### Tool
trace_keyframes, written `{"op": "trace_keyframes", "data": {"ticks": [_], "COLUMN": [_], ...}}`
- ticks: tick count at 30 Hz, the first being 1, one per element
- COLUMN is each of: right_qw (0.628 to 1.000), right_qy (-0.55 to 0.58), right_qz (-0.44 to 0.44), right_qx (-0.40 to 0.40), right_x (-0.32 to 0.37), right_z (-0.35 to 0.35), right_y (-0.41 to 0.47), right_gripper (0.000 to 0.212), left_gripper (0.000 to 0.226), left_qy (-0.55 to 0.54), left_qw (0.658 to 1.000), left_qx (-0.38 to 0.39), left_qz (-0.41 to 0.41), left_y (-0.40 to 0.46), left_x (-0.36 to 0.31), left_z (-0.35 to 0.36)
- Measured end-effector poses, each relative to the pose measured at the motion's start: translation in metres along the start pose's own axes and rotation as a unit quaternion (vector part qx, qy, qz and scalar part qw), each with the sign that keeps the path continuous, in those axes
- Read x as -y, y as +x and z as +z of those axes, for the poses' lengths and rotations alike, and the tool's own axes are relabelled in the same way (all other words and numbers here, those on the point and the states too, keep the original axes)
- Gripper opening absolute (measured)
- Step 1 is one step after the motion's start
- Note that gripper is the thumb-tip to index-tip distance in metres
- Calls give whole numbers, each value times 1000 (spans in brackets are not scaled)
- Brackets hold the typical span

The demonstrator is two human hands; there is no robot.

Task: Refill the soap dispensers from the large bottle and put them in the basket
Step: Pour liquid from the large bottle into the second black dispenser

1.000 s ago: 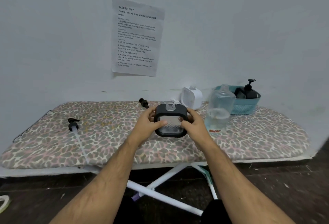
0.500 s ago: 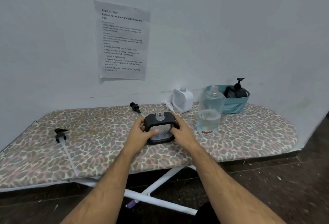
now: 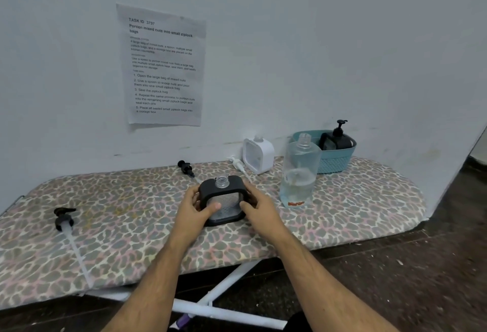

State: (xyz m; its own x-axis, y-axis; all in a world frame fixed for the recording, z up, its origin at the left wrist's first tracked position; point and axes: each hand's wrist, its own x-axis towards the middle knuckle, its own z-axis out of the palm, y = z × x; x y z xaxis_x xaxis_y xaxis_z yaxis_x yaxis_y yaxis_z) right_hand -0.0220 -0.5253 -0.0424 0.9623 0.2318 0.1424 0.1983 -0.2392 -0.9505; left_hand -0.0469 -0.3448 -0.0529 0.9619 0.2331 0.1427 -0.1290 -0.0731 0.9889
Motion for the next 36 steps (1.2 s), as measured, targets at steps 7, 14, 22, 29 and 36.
{"op": "trace_keyframes", "data": {"ticks": [7,14,22,29,36], "right_qw": [970,874,928,945,949], "right_qy": [22,-37,-93,-86,-93], "right_qz": [-40,-45,63,71,44], "right_qx": [-238,-482,-355,-309,-298], "right_x": [1,-6,-25,-29,-27], "right_z": [-17,-51,-70,-74,-79], "right_y": [-19,-17,17,38,37], "right_gripper": [15,47,137,139,113], "left_gripper": [59,54,55,56,56], "left_qy": [0,1,6,23,78], "left_qw": [1000,1000,1000,999,994], "left_qx": [-7,-5,-5,-24,-69], "left_qz": [2,1,5,10,32], "left_y": [0,0,-3,-5,-12], "left_x": [8,12,11,10,5], "left_z": [0,-1,0,2,8]}}
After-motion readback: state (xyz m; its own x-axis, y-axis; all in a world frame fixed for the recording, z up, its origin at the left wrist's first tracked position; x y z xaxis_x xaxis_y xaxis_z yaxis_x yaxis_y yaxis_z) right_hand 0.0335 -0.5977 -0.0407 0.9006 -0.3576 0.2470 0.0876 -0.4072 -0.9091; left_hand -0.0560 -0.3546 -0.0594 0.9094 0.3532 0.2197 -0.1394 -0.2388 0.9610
